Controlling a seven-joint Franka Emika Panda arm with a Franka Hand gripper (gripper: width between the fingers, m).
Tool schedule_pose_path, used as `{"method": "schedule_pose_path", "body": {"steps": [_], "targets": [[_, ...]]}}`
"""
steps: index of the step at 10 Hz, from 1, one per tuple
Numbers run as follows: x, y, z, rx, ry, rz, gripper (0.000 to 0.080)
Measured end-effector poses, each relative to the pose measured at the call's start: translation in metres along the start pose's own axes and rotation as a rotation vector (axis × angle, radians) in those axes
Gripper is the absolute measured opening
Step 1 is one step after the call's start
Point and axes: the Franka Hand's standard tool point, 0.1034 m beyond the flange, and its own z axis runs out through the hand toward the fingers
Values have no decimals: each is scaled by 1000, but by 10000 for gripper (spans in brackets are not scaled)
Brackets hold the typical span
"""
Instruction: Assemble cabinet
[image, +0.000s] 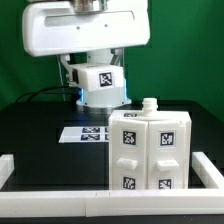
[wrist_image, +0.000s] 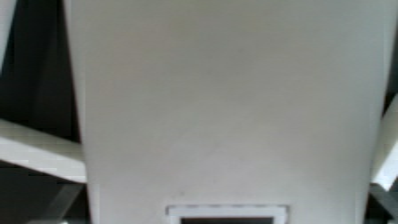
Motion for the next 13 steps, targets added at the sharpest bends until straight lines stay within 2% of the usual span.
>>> {"method": "schedule_pose_path", "body": {"steps": [2,3,7,9,11,13], "targets": [[28,-20,-4,-14,9,-9,544],[36,-26,-3,-12,-1,-31,544],[35,-26,1,-11,-1,-26,544],[42,-35,7,-7,-6,-36,544],[50,-33,11,-8,-3,-38,544],[51,-34,16,-6,-9,-40,544]]}}
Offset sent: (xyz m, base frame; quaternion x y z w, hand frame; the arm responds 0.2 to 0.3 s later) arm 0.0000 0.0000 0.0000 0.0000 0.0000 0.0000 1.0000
